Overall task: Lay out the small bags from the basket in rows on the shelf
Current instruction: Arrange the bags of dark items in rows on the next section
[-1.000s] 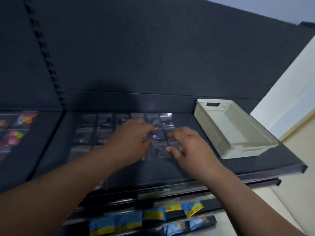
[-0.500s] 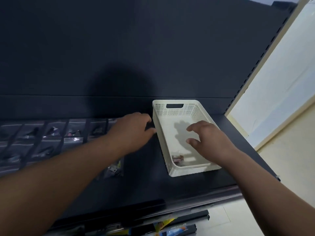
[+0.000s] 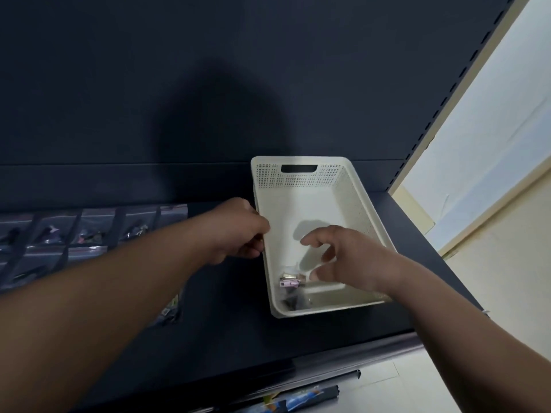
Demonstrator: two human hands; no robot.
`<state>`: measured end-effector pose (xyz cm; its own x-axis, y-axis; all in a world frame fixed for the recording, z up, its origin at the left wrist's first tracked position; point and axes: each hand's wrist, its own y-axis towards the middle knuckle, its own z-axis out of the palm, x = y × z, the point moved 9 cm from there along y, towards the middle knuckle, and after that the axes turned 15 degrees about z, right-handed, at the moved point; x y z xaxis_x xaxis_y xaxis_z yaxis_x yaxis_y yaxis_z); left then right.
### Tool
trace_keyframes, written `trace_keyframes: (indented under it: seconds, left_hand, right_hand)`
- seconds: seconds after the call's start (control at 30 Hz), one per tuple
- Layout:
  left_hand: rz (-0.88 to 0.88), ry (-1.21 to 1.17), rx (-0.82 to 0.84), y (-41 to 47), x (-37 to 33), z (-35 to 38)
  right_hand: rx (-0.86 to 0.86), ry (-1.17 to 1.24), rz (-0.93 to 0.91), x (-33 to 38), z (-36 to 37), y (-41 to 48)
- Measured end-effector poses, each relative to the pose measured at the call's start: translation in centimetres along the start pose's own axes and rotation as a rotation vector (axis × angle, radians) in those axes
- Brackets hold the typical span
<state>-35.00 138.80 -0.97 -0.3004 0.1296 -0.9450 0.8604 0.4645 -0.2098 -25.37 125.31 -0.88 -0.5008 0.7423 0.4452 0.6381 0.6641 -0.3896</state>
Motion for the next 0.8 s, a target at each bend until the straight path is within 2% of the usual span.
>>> trace_keyframes:
  seconds: [0.1, 0.2, 0.3, 0.4, 0.47, 0.6, 0.8]
  left_hand:
    - [0.104, 0.05, -0.027, -0.1, -1.2, 0.0]
    - [0.176, 0.112, -0.048, -0.2, -2.1, 0.0]
    - [0.184, 0.121, -0.064, -0.4, -2.2, -0.1]
    - [0.18, 0.115, -0.058, -0.4, -1.9, -0.2]
    - [0.175, 0.112, -0.049, -0.3, -1.8, -0.3]
    - [0.143, 0.088, -0.052, -0.1, -1.4, -0.1]
    - [0.045, 0.02, -0.073, -0.2, 0.3, 0.9]
  right_hand:
    - [0.057, -0.033, -0.025, 0.7, 1.1, -0.1]
    - [0.038, -0.092, -0.053, 1.5, 1.8, -0.4]
    - [0.004, -0.156, -0.123, 2.3, 3.0, -0.5]
    - [0.025, -0.116, -0.153, 2.5, 3.8, -0.3]
    - [0.021, -0.013, -0.132, 2.3, 2.9, -0.1]
    - [0.054, 0.44, -0.006, 1.1, -0.1, 0.0]
    - [0.074, 0.845, -0.014, 1.0, -2.7, -0.4]
